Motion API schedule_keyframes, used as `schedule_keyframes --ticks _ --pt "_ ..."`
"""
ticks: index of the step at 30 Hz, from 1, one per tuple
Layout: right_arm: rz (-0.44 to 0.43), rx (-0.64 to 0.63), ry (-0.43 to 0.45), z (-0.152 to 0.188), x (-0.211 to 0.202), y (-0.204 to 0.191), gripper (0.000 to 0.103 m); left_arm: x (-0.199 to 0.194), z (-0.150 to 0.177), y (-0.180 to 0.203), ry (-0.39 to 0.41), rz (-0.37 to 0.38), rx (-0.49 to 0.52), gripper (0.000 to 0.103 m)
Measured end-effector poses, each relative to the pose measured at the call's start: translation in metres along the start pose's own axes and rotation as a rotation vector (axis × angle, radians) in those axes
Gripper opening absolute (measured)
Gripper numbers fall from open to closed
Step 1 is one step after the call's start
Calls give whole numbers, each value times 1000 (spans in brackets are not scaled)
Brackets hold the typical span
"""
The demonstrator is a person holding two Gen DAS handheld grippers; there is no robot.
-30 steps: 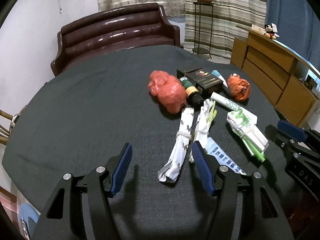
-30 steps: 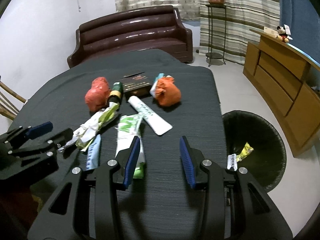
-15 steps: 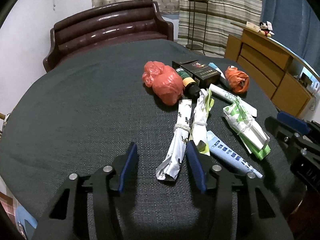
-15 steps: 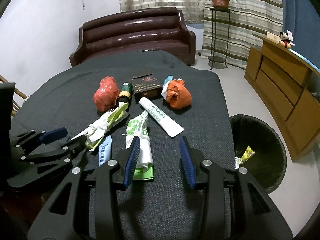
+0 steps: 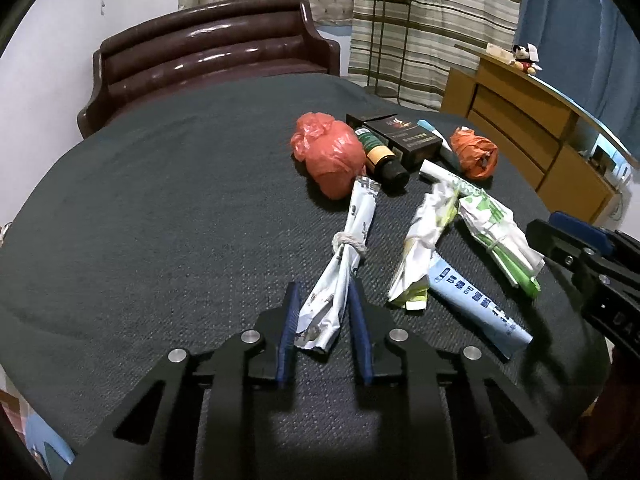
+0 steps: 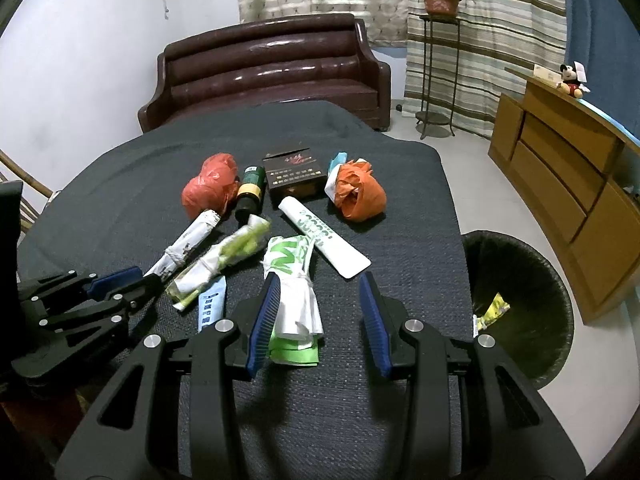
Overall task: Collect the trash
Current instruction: 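Grasp the white string-tied wrapper with the left tool while the right tool approaches the blue tube, then close the right tool on the blue-and-white tube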
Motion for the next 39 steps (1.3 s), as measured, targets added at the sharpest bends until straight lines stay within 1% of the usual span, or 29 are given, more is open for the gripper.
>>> schedule_keyframes --ticks 4,6,7,8,12,14,15,19,22,31,37,39 --pt "-6 -6 0 -1 2 -4 40 0 0 -2 0 7 -19 28" --pt "-7 -10 2 -2 2 -6 40 1 -2 -3 4 8 -30 34" --pt "-8 -12 3 -2 3 -7 40 1 -3 -4 7 6 -34 38" --pt "-9 -14 4 -2 3 -8 40 1 -4 -6 10 4 -44 40" --pt "-16 -21 1 -1 3 -14 40 4 -7 -5 12 9 -44 40" --pt "-21 -26 -2 1 3 -17 40 4 -7 -4 13 9 -31 27" --pt "-23 -28 -3 2 4 -19 40 3 -7 -3 14 12 -27 27" --pt "-36 -37 -6 4 3 -26 40 -2 -4 -4 16 15 -23 21" --pt "-50 -47 -6 6 1 -32 40 -7 0 -5 17 14 -29 20" --pt "-85 -76 -2 11 -5 -51 40 -22 6 -14 35 -20 -59 19" --pt "-93 -76 37 8 -18 -57 40 -29 11 -21 48 -44 -77 19" --pt "-94 -80 36 8 -19 -58 40 -30 12 -23 52 -50 -84 19"
Point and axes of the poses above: each gripper's, at about its wrist camera, not at the fingertips, and x roughly the way its jaws point, y to its right, z to its underside, the point moved 8 cm from there along x, roughly the way its jaws point, and after that the axes turned 2 degrees about z, right-handed, at the moved point
